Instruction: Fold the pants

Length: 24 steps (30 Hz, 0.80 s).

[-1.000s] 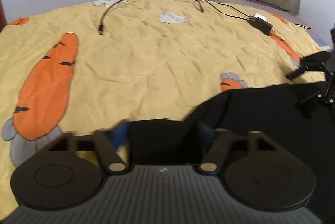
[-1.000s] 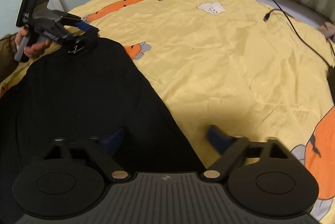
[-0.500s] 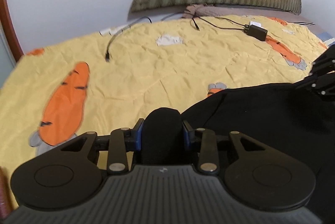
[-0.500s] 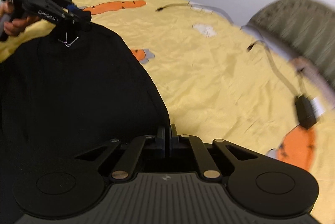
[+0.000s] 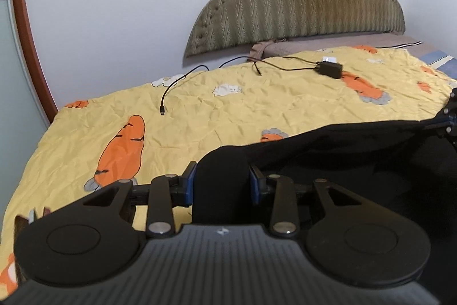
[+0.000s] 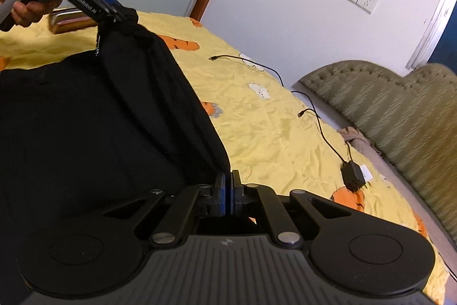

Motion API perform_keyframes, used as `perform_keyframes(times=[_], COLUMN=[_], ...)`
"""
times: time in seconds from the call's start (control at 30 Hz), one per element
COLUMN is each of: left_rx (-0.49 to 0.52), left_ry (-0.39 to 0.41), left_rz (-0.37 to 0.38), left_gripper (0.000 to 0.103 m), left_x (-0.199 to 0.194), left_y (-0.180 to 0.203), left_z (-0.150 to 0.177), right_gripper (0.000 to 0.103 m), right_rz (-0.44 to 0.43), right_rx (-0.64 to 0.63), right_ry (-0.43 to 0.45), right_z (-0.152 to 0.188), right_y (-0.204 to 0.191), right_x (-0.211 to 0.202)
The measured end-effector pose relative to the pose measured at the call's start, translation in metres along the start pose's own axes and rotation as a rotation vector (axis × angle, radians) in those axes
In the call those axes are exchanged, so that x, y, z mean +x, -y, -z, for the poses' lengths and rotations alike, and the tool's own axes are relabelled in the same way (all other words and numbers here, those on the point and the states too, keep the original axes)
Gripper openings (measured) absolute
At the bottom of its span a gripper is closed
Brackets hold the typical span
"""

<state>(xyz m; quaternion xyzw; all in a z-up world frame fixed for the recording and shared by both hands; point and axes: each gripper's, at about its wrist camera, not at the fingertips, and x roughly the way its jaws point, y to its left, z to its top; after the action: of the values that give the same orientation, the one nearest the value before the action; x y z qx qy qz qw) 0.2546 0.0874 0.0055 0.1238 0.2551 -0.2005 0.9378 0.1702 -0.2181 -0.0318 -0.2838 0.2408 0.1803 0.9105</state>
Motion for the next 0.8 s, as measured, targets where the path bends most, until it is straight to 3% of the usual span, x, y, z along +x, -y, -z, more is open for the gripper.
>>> perform_keyframes(times=[0.4, 0.63, 0.8], left_rx=[0.038, 0.013, -0.009], left_ry=[0.024, -0.058, -0.083], left_rz=[-0.017, -0.043, -0.035], left_gripper=[0.035, 0.037, 0.038], left_x=[-0.088, -0.104, -0.114], left_y=[0.031, 0.032, 0.033], left_z=[0.075, 0.119, 0.133], right_gripper=[0.003, 0.003, 0.002], right_rz=[-0.005, -0.045, -0.052], right_rx=[-0.04, -0.068, -0.123], right_ry=[-0.01, -0.045, -0.077], right_z=[0.035, 0.054, 0.063], right_y=[-0.074, -0.104, -0.121], right_x=[-0.068, -0.081, -0.09])
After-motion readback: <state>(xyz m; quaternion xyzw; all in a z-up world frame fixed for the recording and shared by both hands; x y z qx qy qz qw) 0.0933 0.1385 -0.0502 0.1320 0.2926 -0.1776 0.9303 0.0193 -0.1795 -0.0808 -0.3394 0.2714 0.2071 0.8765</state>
